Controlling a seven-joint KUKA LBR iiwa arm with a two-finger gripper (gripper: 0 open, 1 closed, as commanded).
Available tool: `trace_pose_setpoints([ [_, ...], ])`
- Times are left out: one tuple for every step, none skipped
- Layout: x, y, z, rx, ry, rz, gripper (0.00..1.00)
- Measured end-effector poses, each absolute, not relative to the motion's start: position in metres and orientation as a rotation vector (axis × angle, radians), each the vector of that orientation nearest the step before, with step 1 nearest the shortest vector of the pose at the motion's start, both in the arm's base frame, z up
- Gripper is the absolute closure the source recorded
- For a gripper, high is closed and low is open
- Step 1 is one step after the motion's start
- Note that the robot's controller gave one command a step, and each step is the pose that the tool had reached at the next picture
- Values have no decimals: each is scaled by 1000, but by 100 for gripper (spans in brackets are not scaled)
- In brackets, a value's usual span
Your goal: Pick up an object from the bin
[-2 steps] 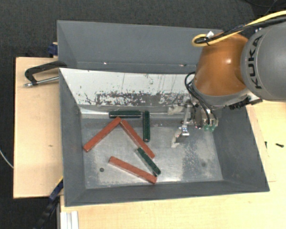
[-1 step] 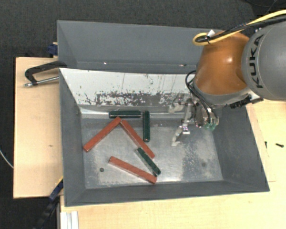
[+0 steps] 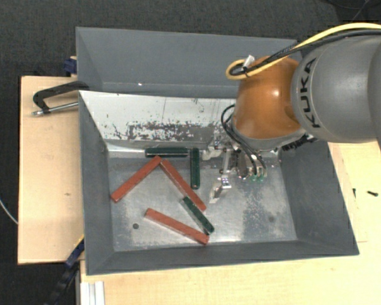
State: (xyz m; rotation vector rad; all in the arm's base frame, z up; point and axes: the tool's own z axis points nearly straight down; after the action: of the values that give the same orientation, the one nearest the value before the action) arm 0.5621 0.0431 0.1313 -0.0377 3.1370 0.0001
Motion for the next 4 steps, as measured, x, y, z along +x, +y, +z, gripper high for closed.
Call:
trace_pose_setpoints([
  [554,70,123,-205,3137,3,0],
  [580,75,95,333,3124,6,100],
  [581,75,95,333,3123,8,100],
  [575,75,97,332,3116,10,100],
])
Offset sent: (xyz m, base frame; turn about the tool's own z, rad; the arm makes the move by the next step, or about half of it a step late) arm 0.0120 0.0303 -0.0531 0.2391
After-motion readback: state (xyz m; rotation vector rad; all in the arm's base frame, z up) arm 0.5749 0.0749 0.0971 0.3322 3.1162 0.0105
